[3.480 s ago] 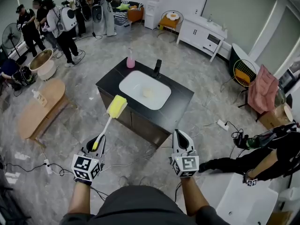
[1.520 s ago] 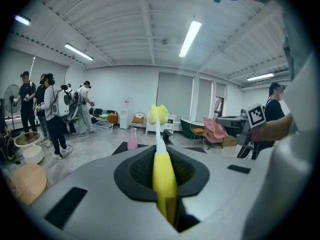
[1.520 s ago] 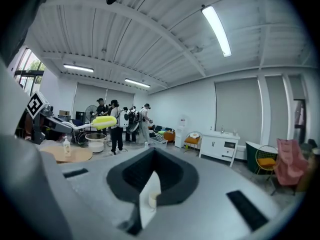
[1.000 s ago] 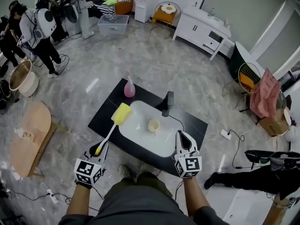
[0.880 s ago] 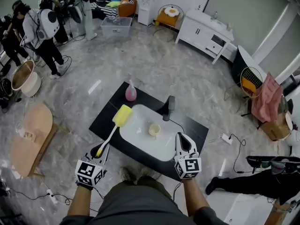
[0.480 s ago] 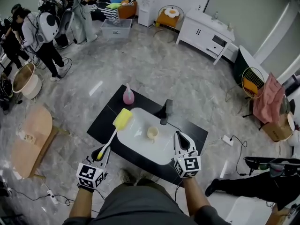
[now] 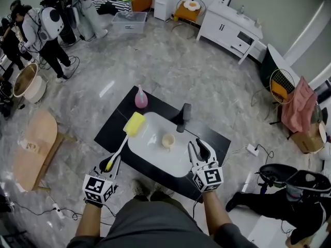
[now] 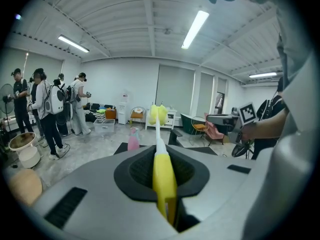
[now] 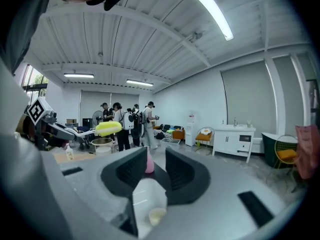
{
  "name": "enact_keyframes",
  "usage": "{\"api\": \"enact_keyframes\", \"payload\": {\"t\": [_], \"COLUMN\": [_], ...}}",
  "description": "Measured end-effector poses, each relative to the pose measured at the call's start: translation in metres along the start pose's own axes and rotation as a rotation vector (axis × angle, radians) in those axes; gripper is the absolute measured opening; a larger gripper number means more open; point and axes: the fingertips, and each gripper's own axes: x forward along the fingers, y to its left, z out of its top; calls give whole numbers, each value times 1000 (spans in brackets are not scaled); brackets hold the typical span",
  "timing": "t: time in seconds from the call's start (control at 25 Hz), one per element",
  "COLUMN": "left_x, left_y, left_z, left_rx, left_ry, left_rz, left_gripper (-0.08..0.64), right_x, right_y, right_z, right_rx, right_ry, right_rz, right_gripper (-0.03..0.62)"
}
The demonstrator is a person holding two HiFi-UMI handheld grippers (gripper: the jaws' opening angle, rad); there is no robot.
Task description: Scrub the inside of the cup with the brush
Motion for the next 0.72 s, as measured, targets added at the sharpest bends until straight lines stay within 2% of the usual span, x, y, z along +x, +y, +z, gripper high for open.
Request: {"api": "enact_keyframes", "payload": {"t": [0.36, 0.72], "left_x": [7, 34], "left_y": [0, 0], "left_z": [-3, -18], "left_rx": [-11, 2], "left_ry": [17, 50], "left_rz": [1, -15], "left_gripper": [31, 31], "right_x": [11, 39], "right_y": [5, 7], "right_z": [-16, -82], "right_rx": [-35, -69], "right_ry": [61, 198], "right_rz": [44, 83], "right_gripper": [104, 104]}}
